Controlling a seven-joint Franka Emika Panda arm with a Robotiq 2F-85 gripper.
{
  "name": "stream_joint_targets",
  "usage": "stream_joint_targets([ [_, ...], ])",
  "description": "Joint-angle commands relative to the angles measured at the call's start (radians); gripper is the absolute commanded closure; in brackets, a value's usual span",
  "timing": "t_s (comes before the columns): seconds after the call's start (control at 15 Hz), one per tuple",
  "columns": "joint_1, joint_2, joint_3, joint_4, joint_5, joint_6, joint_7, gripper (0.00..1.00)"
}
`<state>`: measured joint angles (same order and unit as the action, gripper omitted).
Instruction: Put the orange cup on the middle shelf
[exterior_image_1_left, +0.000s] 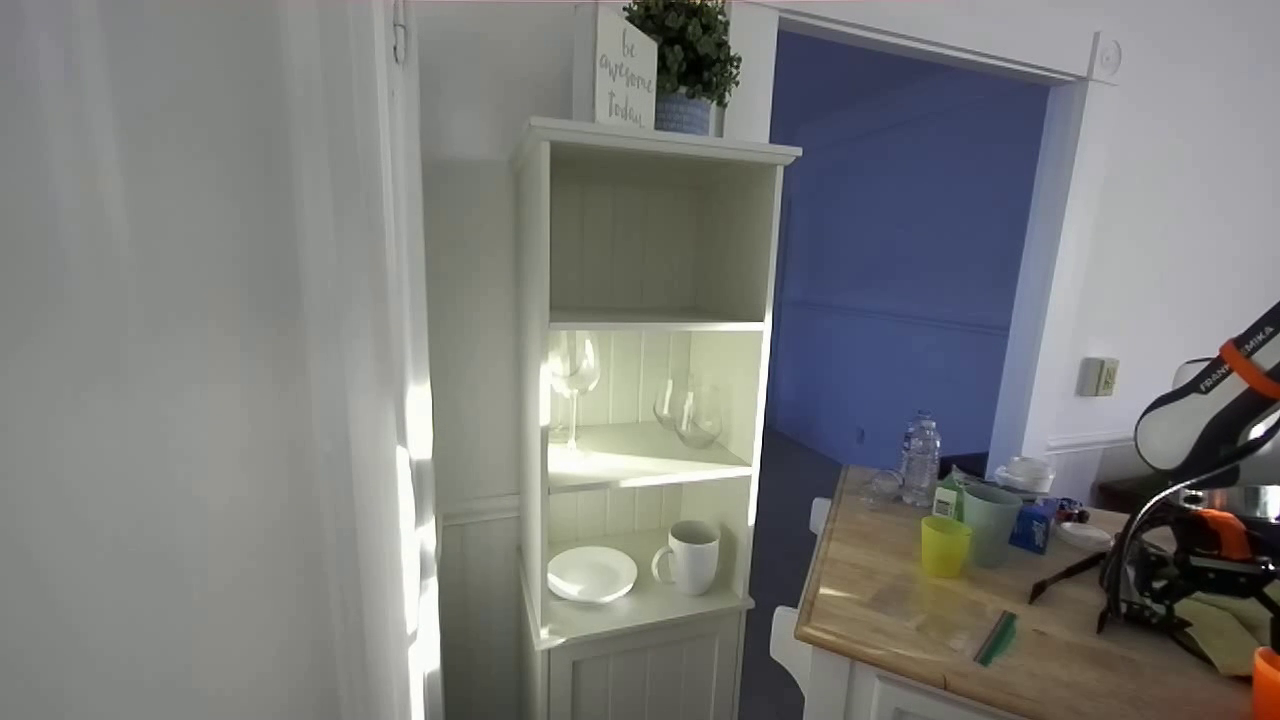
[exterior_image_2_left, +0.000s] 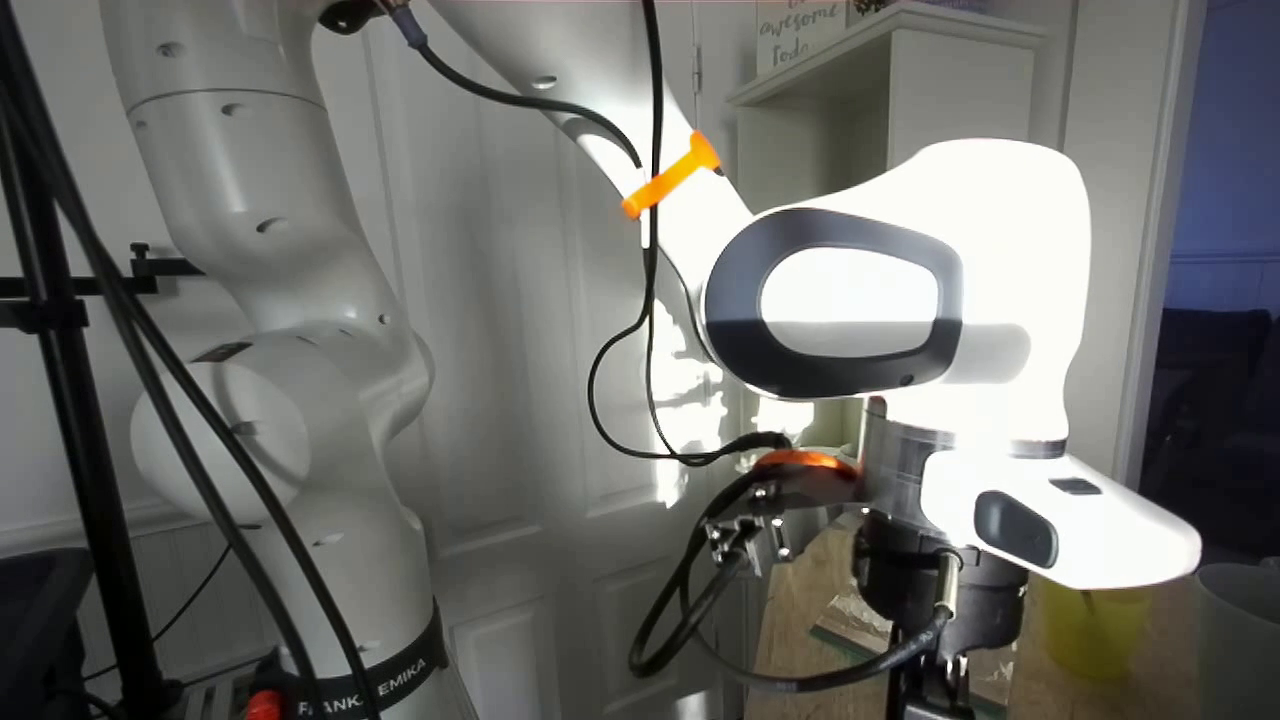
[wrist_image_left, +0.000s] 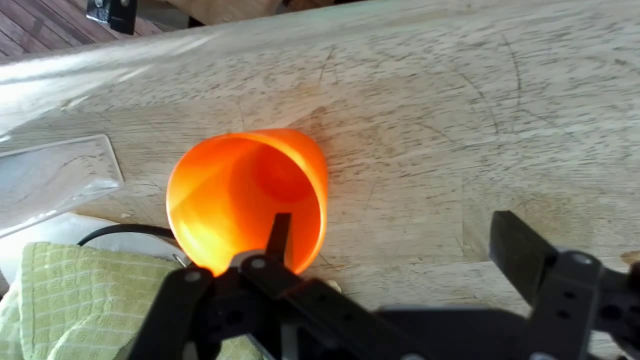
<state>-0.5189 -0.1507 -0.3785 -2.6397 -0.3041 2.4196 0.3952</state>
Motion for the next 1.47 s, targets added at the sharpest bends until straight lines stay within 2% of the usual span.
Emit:
stream_joint_targets([
  [0.0, -0.003, 0.017, 0.000, 0.007, -0.018, 0.000, 0.030, 0.00],
  [0.13, 0.002, 0.033, -0.002, 0.007, -0.008, 0.011, 0.032, 0.02],
  [0.2, 0.004, 0.040, -0.003, 0.007, -0.004, 0.018, 0.031, 0.26],
  [0.27, 0.004, 0.048, -0.003, 0.008, -0.009, 0.024, 0.036, 0.27],
  [0.33, 0.004, 0.054, -0.005, 0.010, -0.009, 0.028, 0.036, 0.32],
  [0.93, 0.007, 0.057, -0.014, 0.009, -0.008, 0.049, 0.021, 0.96],
  [1.07, 0.008, 0.054, -0.013, 0.008, -0.008, 0.051, 0.019, 1.00],
  [1.4, 0.011, -0.009, -0.008, -0.009, -0.015, 0.040, -0.018, 1.00],
])
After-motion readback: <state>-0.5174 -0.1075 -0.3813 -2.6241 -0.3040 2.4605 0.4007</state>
